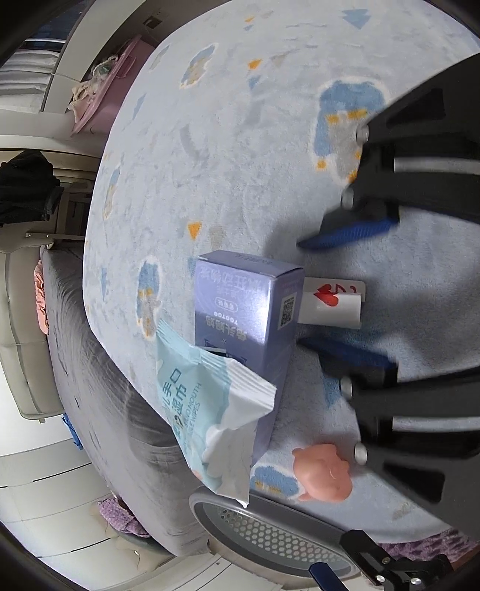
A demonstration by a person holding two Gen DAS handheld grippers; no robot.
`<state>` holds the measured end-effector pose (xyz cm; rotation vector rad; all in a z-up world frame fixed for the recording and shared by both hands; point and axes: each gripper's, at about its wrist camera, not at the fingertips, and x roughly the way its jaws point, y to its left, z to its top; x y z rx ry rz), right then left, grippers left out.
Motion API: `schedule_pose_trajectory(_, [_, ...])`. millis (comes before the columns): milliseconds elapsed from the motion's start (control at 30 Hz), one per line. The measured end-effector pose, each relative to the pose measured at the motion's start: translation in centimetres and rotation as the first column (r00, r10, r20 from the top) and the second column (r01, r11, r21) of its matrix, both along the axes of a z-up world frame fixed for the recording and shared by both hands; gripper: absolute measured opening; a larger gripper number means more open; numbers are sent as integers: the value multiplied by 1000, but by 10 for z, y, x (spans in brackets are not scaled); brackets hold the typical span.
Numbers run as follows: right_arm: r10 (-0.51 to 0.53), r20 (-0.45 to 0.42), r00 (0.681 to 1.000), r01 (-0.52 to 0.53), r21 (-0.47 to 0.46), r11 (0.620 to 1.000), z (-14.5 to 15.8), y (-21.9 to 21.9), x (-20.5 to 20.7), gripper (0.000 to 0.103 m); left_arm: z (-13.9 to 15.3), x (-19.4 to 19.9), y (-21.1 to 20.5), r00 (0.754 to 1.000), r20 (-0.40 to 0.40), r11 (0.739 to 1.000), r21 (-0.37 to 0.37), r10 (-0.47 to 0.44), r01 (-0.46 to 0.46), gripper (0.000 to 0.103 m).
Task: Collect trash
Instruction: 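Grasp the white playing card with the right tool and lift it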
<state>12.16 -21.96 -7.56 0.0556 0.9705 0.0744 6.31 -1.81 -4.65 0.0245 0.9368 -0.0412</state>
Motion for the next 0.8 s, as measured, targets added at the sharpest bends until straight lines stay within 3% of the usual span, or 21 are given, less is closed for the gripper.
schedule_pose_trajectory(100, [-6,3,1000,6,21,1000,1,-5,-2,22,2,-2,-1,1000,4,1000,0,-1,1,86])
schedule_pose_trajectory(433, [-43,12,999,42,52,998,9,-27,-33,20,9,-10,-4,1000,23,1000,-8,-11,11,86])
schedule_pose_trajectory(800, [-122,-11,992,123,84,989,8,-67,-95,20,15,-20,-13,999,37,999,-22,-39,40,86])
